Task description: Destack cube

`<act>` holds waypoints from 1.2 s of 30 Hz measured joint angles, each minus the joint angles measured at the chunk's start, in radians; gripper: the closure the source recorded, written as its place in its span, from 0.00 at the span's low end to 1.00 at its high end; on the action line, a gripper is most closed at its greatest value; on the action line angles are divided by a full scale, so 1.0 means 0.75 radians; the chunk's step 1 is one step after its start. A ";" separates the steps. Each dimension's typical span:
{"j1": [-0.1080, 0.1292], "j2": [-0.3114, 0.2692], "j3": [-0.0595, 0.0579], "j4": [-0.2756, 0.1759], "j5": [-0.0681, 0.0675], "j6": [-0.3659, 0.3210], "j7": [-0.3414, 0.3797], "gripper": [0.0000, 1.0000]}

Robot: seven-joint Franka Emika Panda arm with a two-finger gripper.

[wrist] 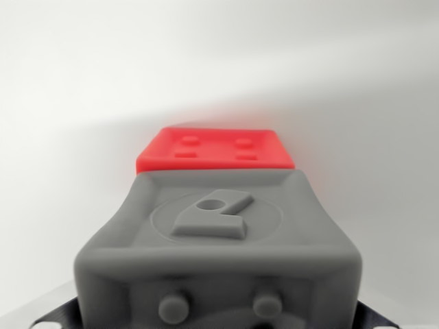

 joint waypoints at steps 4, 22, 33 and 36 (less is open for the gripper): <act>0.001 -0.002 -0.001 0.000 -0.001 -0.002 0.001 1.00; 0.020 -0.133 -0.038 -0.015 -0.077 -0.109 0.054 1.00; 0.021 -0.263 -0.052 -0.019 -0.147 -0.227 0.104 1.00; 0.021 -0.293 -0.053 -0.018 -0.158 -0.252 0.110 1.00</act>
